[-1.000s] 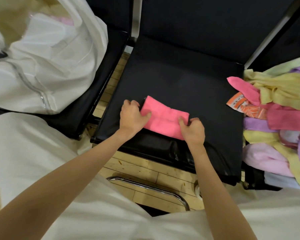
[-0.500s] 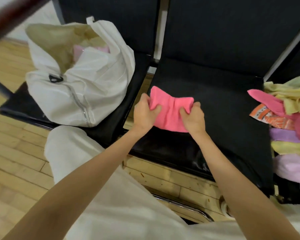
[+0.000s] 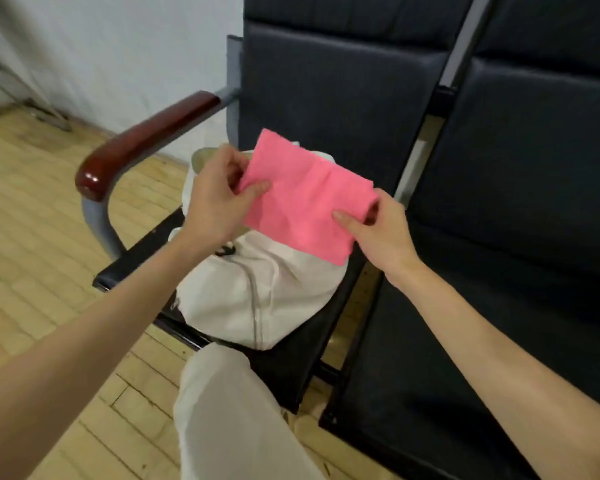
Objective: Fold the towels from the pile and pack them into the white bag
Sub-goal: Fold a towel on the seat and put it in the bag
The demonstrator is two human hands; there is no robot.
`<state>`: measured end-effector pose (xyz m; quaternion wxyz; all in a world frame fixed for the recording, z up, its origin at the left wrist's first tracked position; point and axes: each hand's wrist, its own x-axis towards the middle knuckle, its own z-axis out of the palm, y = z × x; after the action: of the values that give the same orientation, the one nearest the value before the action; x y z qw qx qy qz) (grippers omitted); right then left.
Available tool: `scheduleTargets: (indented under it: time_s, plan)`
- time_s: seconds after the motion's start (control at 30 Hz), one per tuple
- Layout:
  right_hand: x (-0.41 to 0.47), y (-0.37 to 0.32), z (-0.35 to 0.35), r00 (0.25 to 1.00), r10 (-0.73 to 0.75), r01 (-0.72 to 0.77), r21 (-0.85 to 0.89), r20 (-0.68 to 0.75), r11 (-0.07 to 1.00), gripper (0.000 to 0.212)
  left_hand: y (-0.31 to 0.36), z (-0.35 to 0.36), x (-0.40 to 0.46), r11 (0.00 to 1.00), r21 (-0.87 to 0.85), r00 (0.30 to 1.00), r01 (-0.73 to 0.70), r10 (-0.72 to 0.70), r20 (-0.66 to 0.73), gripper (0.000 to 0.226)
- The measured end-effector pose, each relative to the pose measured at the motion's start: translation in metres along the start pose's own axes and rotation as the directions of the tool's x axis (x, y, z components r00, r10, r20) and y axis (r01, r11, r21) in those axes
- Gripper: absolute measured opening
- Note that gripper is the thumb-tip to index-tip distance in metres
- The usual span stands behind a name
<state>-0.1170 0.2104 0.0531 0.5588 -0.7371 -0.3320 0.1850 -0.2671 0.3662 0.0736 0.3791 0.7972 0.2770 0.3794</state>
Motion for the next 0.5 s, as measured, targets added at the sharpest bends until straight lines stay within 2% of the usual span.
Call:
scheduleTargets:
  time_s: [0.13, 0.23, 0.3, 0.4, 0.5]
  plan:
    - [0.048, -0.021, 0.037, 0.981, -0.186, 0.193, -0.137, 0.062, 0.972, 0.023, -0.012, -0.035, 0.057, 0.985, 0.154, 0.995, -0.077, 0.086, -0.054, 0.025]
    - [0.080, -0.025, 0.067, 0.969, -0.241, 0.247, -0.159, 0.056, 0.956, 0.036, -0.026, -0.048, 0.089, 0.982, 0.169, 0.989, -0.088, 0.107, -0.103, 0.026]
    - [0.099, -0.020, 0.088, 0.974, -0.215, 0.224, -0.201, 0.066, 0.954, 0.037, -0.042, -0.048, 0.099, 0.979, 0.187, 0.988, -0.085, 0.108, -0.114, 0.026]
    - [0.124, -0.003, 0.117, 0.989, -0.090, 0.122, -0.310, 0.117, 0.943, 0.018, -0.070, -0.033, 0.103, 0.966, 0.255, 0.988, -0.048, 0.083, -0.129, 0.022]
    - [0.144, 0.010, 0.130, 0.990, 0.042, 0.011, -0.379, 0.132, 0.925, 0.025, -0.091, -0.004, 0.106, 0.923, 0.385, 0.997, -0.016, 0.044, -0.065, 0.020]
